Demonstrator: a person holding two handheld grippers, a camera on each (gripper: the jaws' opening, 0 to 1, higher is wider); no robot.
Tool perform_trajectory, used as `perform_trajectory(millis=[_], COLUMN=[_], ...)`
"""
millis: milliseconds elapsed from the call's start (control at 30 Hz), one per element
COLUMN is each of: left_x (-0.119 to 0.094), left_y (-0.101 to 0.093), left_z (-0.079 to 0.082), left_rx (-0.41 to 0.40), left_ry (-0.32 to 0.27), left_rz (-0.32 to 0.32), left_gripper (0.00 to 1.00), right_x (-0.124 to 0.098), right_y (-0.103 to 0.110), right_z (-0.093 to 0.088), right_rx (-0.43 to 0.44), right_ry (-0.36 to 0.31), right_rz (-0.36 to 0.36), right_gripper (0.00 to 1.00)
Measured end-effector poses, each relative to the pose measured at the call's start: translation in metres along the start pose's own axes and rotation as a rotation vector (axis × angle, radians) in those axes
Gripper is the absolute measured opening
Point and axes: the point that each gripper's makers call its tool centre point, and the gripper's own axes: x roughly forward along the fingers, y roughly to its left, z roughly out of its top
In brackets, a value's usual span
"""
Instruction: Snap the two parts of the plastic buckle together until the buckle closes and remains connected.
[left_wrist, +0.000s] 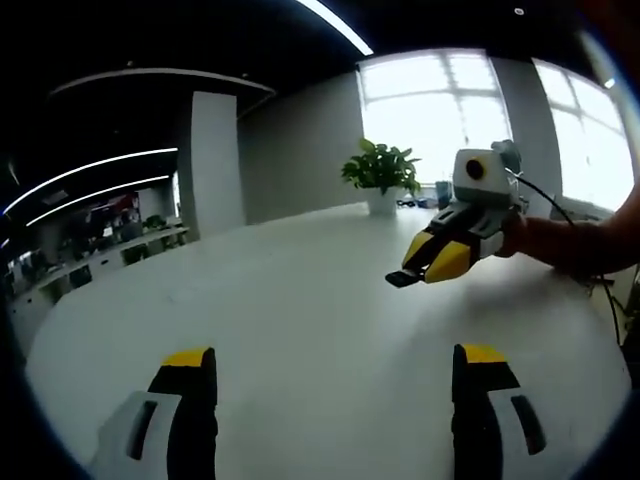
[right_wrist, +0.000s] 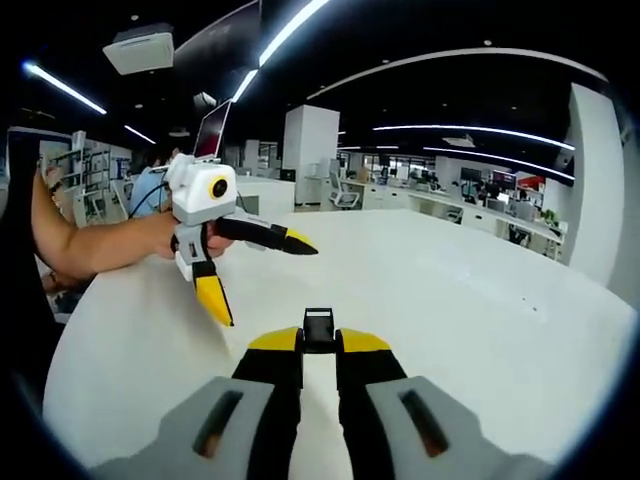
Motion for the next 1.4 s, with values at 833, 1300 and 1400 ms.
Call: perform_trajectory(millis=[833,1300,1400], left_x=[-0.003,-0.004,-0.004], left_y=[0.003,0.002,0.001], left_z=[0.01,0.012,0.013], left_rx=[-0.05,-0.054,-0.056], left_ry=[-0.041,-0.05,-0.052], left_rz=[-0.007,-0.007,-0.008], left_gripper=[0.99,0.99,0.99], right_x=[0.007,0.014,0.015], right_y=[-0.024,-0.036,-0.037], right_z=[0.003,0.0,-0.002], right_rx=[0.012,0.014,0.016], right_ry=[0.012,0.025,0.027], right_rz=[-0.045,-0.065,-0.066], right_gripper=[0.1,0.1,0.1])
